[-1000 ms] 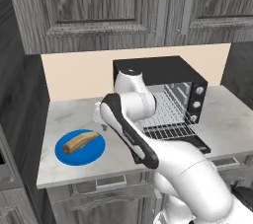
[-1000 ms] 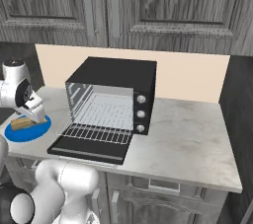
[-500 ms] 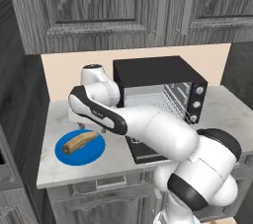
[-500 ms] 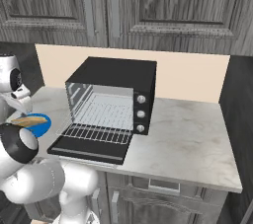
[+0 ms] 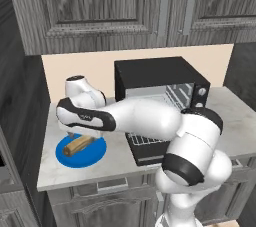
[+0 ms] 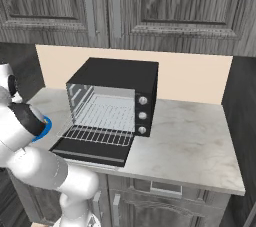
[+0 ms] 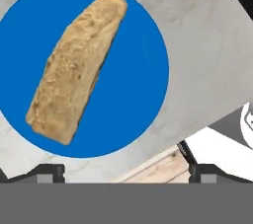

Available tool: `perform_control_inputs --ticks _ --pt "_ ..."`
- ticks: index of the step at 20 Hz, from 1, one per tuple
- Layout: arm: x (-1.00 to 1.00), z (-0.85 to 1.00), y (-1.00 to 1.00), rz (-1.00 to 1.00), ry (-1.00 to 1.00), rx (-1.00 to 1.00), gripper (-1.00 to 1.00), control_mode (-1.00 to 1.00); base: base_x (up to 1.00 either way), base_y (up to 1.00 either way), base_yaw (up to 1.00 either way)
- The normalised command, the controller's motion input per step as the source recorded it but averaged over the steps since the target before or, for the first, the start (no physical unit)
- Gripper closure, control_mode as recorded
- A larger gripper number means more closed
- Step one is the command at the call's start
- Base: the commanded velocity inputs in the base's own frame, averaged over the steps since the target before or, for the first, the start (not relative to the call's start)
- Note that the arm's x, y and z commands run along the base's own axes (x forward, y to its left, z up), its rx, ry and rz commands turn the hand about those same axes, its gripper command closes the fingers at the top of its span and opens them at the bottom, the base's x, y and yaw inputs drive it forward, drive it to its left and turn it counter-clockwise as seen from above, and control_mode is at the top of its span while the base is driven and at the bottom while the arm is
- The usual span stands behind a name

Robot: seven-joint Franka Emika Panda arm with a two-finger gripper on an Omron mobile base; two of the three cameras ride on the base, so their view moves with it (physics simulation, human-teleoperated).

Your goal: Pull the toaster oven rack outwards. Pick up the baguette from the plate and place it on the toaster oven rack. Close the toaster oven door fully and set the temperature to the lowest setting.

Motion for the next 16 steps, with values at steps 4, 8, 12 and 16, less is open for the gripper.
perform_control_inputs --ticks 4,8,12,16 --pt "0.35 -0.1 0.08 -0.18 -0.04 0.0 -1.0 -1.0 0.0 0.0 0.0" --pt "0.34 0.0 0.0 -0.16 0.0 0.0 -1.0 -1.0 0.0 0.0 0.0" --pt "0.29 0.0 0.0 -0.02 0.0 0.0 -1.0 -1.0 0.0 0.0 0.0" --pt "0.26 -0.04 0.0 0.0 0.0 0.0 -1.0 -1.0 0.0 0.0 0.0"
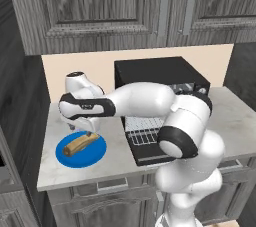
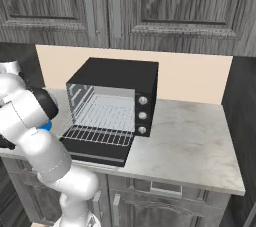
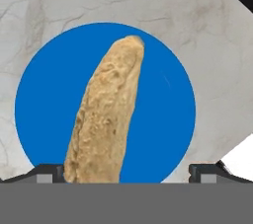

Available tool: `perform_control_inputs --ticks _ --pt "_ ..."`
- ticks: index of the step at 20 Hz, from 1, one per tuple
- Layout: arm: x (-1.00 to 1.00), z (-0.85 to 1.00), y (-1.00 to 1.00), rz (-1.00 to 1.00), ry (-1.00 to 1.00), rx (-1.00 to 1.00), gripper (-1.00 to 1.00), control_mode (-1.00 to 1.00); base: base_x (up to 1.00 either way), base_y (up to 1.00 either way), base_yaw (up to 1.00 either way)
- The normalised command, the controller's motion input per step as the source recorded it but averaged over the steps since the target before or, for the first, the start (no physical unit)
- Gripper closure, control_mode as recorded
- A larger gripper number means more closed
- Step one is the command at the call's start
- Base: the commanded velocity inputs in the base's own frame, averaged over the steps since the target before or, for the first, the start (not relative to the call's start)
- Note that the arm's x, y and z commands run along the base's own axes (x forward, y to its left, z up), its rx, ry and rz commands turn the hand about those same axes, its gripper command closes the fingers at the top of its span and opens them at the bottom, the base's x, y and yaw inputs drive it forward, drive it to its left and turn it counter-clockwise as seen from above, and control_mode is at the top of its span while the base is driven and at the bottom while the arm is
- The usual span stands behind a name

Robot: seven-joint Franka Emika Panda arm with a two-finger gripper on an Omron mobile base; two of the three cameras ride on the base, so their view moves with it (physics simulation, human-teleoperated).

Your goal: Pull the toaster oven rack outwards. Pick up the baguette from the plate and place it on the toaster oven rack. Close the toaster oven door fully and set the temperature to the lowest setting.

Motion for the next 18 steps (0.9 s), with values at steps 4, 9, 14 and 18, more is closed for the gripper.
perform_control_inputs --ticks 4,9,14,18 --pt "0.05 -0.27 0.0 0.0 0.0 0.0 -1.0 -1.0 0.0 0.0 0.0" --pt "0.0 -0.37 0.03 0.0 0.0 0.0 -1.0 -1.0 0.0 0.0 0.0" --pt "0.01 -0.07 0.08 0.0 0.0 0.0 -1.0 -1.0 0.0 0.0 0.0" --pt "0.02 -0.11 0.14 0.0 0.0 0.0 -1.0 -1.0 0.0 0.0 0.0"
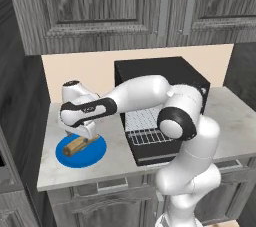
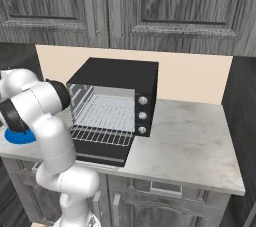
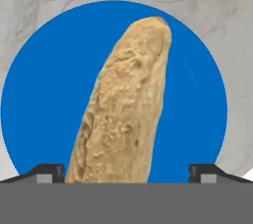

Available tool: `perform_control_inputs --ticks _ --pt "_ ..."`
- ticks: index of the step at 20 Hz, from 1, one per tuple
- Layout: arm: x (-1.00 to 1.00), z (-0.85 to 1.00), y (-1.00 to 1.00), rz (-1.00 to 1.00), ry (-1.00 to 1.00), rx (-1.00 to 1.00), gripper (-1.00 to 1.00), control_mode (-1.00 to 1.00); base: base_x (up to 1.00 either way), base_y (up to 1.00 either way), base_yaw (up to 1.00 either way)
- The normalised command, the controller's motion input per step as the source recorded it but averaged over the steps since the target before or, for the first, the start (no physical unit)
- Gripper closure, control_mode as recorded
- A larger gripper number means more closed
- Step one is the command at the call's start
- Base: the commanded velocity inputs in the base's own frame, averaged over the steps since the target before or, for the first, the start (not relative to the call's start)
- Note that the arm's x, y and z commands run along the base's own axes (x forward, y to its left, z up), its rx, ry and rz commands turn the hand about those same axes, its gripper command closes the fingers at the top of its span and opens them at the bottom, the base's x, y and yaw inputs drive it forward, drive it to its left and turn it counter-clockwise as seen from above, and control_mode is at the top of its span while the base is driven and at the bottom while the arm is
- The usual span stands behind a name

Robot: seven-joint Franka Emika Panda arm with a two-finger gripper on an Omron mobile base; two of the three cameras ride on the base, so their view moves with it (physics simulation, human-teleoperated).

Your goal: Pull the toaster oven rack outwards. Pick up the baguette from the plate and place it on the toaster oven rack. Close the toaster oven door fully and set the temperature to the lowest setting.

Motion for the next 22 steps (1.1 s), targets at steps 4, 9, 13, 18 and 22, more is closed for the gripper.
perform_control_inputs --ticks 4,9,13,18,22 --pt "0.0 -0.21 0.01 -0.01 0.0 0.0 -1.0 -1.0 0.0 0.0 0.0" --pt "0.0 -0.23 0.0 -0.02 0.0 0.0 -1.0 -1.0 0.0 0.0 0.0" --pt "0.0 -0.22 0.0 -0.02 0.0 0.0 -1.0 -1.0 0.0 0.0 0.0" --pt "0.0 -0.17 0.0 -0.01 0.0 0.0 -1.0 -1.0 0.0 0.0 0.0" --pt "0.0 0.0 0.0 0.0 0.0 0.0 1.0 -1.0 0.0 0.0 0.0"
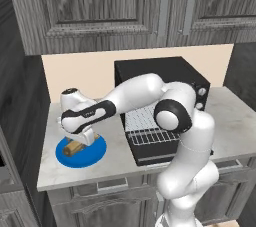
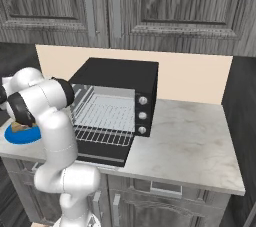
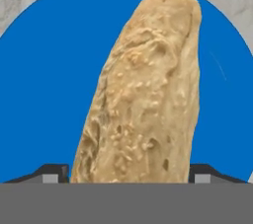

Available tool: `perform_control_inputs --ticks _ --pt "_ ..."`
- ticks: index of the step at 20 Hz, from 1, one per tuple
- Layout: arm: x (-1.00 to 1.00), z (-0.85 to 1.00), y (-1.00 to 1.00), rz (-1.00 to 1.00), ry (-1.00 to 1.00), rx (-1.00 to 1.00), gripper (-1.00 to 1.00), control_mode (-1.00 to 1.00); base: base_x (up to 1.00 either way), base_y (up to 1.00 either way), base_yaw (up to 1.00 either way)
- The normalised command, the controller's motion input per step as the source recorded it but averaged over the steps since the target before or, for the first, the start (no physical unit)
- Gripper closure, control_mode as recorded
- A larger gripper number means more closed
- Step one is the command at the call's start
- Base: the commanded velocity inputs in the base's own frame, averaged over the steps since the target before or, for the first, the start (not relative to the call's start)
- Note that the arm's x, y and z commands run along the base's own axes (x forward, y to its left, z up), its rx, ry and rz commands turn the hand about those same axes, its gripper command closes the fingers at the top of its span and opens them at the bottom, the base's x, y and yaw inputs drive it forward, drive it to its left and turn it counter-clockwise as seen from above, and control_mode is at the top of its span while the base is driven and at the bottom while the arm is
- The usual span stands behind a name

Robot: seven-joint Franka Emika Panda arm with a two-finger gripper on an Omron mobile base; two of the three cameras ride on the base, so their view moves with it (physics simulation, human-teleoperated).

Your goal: Pull the toaster oven rack outwards. Pick up the baguette from the plate and place it on the toaster oven rack. Close the toaster oven door fully and set the temperature to the lowest setting.

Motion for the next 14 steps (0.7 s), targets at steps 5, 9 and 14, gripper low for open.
perform_control_inputs --ticks 5,9,14 --pt "0.0 0.0 0.0 0.0 0.0 0.0 1.0 -1.0 0.0 0.0 0.0" --pt "-0.03 0.02 0.0 0.0 -0.01 0.0 1.0 -1.0 0.0 0.0 0.0" --pt "-0.31 0.79 0.0 0.04 -0.12 0.01 1.0 -1.0 0.0 0.0 0.0"
